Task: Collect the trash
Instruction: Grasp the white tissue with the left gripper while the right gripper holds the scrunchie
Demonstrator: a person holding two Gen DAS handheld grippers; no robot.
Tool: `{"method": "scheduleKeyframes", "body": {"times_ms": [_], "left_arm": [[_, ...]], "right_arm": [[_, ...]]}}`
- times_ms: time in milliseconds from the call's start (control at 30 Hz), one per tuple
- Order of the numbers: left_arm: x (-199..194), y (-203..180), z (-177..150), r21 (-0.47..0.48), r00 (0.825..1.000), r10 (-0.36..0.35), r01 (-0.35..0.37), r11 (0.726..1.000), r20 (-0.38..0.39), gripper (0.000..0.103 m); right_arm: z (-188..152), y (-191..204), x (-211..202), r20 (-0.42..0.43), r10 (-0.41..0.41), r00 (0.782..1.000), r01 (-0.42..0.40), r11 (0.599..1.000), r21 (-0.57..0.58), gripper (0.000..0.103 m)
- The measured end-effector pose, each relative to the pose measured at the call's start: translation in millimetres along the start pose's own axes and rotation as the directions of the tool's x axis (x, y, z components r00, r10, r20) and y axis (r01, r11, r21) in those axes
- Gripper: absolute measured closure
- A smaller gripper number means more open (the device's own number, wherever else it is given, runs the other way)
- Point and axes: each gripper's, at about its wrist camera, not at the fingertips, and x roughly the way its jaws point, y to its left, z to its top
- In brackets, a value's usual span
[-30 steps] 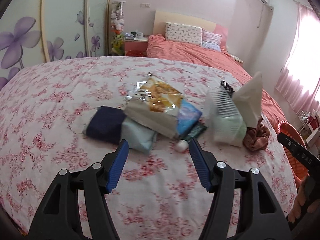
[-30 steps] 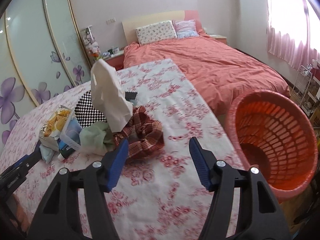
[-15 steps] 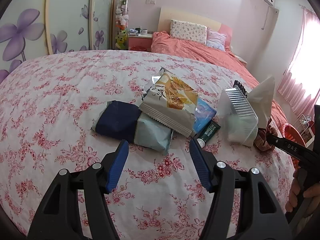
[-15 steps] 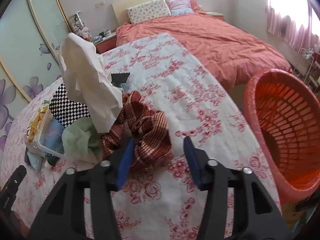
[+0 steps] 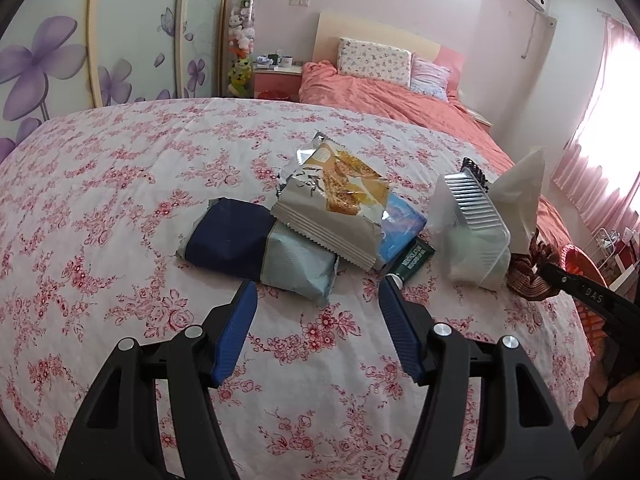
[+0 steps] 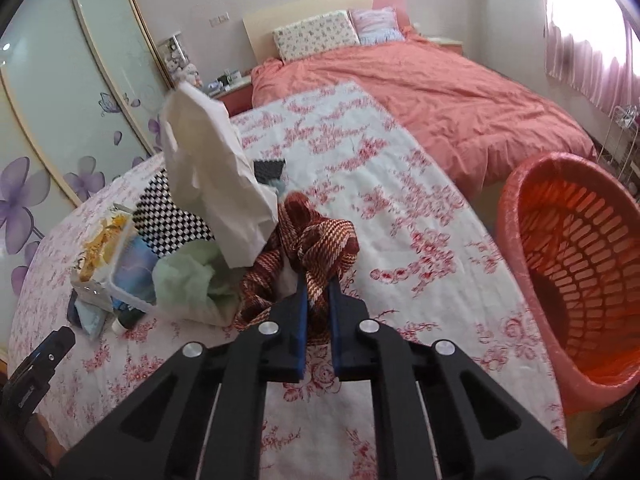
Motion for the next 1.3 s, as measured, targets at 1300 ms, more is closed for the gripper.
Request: {"method": "scheduleKeyframes", "body": {"times_ms": [1300], "left_arm": [[25,-189,24,0.248,0.987,-0.158,0.148,0.957,0.019,0.025]], "right_arm": [[-17,-104,-67,0.120,-0.107,0.987,0.091,0.988,0.127,0.094]]}}
